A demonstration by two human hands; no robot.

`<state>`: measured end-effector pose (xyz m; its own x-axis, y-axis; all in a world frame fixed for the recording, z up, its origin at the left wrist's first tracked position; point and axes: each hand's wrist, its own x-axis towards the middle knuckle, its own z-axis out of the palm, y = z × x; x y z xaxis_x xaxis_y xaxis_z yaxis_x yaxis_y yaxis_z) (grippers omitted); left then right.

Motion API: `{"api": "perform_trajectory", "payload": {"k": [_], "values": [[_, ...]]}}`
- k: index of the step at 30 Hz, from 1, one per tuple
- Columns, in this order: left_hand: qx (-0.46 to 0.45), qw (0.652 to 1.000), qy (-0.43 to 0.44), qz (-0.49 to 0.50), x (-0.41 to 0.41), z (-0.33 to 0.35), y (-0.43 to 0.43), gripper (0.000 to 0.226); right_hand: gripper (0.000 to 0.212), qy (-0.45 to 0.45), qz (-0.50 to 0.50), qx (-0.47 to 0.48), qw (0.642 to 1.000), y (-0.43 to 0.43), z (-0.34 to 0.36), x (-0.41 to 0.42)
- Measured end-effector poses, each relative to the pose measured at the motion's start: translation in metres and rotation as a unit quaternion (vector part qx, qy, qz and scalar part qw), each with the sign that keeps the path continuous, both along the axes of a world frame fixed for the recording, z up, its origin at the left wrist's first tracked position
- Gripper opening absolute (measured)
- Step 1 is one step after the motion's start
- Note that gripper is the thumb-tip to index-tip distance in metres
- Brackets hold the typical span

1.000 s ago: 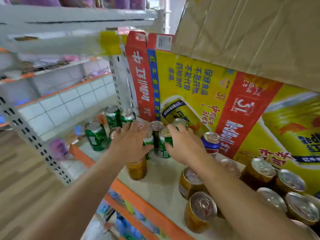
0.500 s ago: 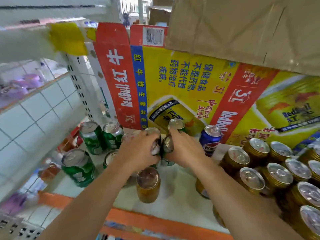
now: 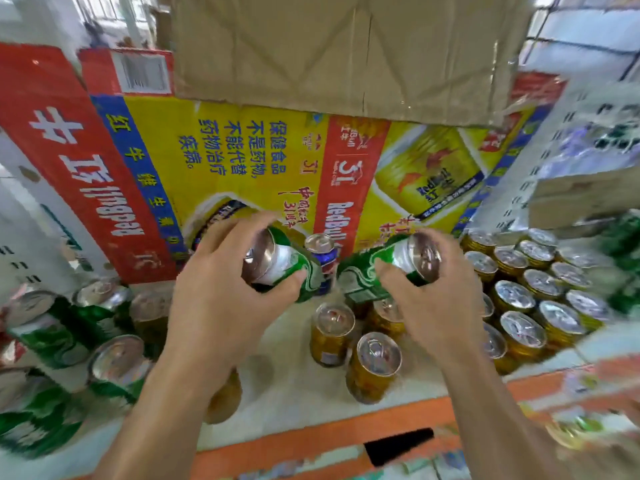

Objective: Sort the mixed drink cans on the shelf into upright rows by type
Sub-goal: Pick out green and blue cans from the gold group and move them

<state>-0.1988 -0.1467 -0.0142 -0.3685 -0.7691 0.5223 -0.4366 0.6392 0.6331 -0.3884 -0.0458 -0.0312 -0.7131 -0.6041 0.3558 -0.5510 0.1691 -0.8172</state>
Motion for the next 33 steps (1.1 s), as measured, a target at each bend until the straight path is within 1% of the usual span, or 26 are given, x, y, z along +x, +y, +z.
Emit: {"api": "perform_trajectory", "payload": {"k": [4, 7, 9, 12, 15, 18, 22, 26, 30, 33], "values": [[0.009, 1.000, 0.008, -0.019, -0.036, -0.009, 0.045, 0.068, 0.056, 0.027, -0.077, -0.009, 0.997, 0.062, -0.004, -0.028], [0.028, 0.998, 0.025, -0.054, -0.066, -0.016, 0.086, 0.070, 0.052, -0.005, -0.112, -0.054, 0.992, 0.112, -0.008, -0.051], [0.047, 0.994, 0.041, -0.089, -0.087, -0.020, 0.115, 0.069, 0.050, -0.034, -0.119, -0.079, 0.989, 0.148, -0.011, -0.068], [0.082, 0.986, 0.056, -0.131, -0.120, -0.026, 0.156, 0.064, 0.046, -0.061, -0.123, -0.082, 0.987, 0.196, -0.015, -0.090], [0.082, 0.983, 0.059, -0.152, -0.151, -0.032, 0.192, 0.064, 0.037, -0.092, -0.130, -0.091, 0.983, 0.240, -0.021, -0.111], [0.085, 0.982, 0.041, -0.167, -0.178, -0.037, 0.220, 0.065, 0.036, -0.107, -0.132, -0.083, 0.982, 0.273, -0.028, -0.132], [0.069, 0.982, 0.008, -0.175, -0.219, -0.040, 0.244, 0.066, 0.041, -0.112, -0.141, -0.094, 0.979, 0.299, -0.038, -0.165], [0.065, 0.977, -0.001, -0.203, -0.272, -0.043, 0.261, 0.066, 0.050, -0.125, -0.153, -0.098, 0.975, 0.315, -0.045, -0.206], [0.062, 0.975, 0.003, -0.213, -0.339, -0.048, 0.265, 0.065, 0.040, -0.105, -0.164, -0.098, 0.976, 0.320, -0.050, -0.266], [0.070, 0.975, 0.018, -0.209, -0.394, -0.048, 0.258, 0.065, 0.038, -0.071, -0.161, -0.106, 0.979, 0.315, -0.043, -0.322]]}}
